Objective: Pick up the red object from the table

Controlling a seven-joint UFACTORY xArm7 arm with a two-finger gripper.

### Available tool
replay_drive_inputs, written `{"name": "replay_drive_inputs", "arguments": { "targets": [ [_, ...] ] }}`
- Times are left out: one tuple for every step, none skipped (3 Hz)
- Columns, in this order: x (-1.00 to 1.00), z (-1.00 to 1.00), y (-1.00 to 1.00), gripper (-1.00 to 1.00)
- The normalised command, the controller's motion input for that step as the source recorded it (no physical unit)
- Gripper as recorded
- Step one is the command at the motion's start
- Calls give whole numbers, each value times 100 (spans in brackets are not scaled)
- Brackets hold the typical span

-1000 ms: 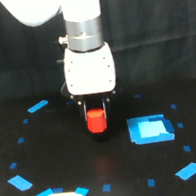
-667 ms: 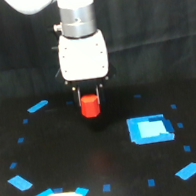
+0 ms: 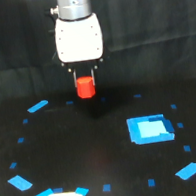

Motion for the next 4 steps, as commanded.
{"name": "replay_drive_inputs", "arguments": {
  "targets": [
    [-3, 96, -56, -100],
    [-45, 92, -100, -100],
    [-50, 100, -76, -100],
    [-39, -6, -45, -100]
  ]
}}
